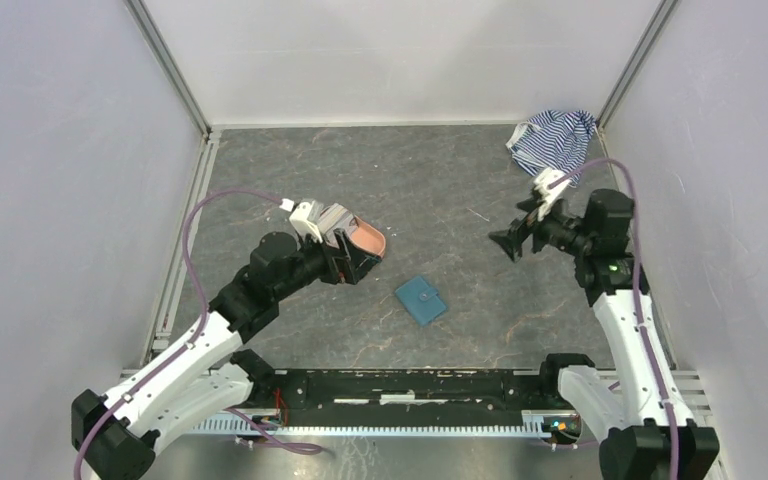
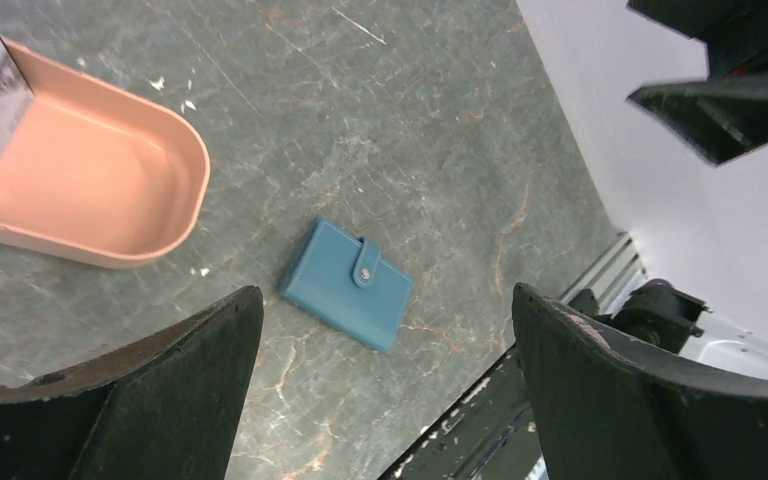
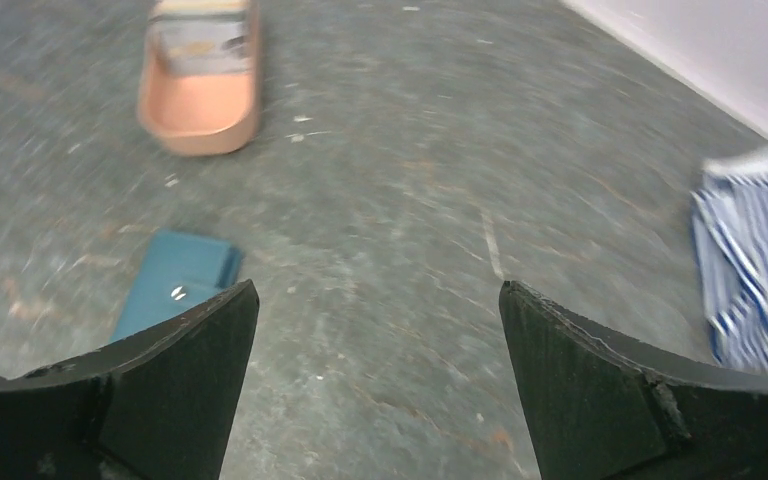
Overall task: Put the credit cards into the card holder
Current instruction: Open the card holder at the center of the board.
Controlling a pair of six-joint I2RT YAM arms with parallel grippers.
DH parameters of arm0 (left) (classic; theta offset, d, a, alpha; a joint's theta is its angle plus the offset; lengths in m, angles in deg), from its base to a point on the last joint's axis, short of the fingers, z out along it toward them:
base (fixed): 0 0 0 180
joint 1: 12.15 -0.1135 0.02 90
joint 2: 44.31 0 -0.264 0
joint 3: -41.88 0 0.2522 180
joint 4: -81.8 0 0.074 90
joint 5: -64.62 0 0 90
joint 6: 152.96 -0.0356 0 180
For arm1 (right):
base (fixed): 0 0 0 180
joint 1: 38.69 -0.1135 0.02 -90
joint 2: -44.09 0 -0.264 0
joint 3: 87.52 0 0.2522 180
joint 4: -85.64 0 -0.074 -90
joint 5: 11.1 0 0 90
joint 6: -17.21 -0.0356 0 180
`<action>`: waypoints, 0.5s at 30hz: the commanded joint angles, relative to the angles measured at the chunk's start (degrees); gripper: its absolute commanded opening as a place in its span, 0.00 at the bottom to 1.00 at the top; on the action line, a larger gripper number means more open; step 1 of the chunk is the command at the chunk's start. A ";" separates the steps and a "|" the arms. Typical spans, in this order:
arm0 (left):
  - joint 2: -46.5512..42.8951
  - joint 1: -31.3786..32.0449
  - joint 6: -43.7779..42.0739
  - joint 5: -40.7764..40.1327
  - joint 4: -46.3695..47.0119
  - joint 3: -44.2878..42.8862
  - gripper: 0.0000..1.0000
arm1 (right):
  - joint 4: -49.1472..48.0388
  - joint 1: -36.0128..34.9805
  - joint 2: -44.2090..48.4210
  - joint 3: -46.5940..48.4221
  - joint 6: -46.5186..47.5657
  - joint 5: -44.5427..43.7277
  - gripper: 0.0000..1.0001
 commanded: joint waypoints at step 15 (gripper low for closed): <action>-0.25 0.54 34.03 -2.77 30.01 22.47 0.91 | -2.00 -36.93 -14.56 -1.86 34.27 -6.21 0.98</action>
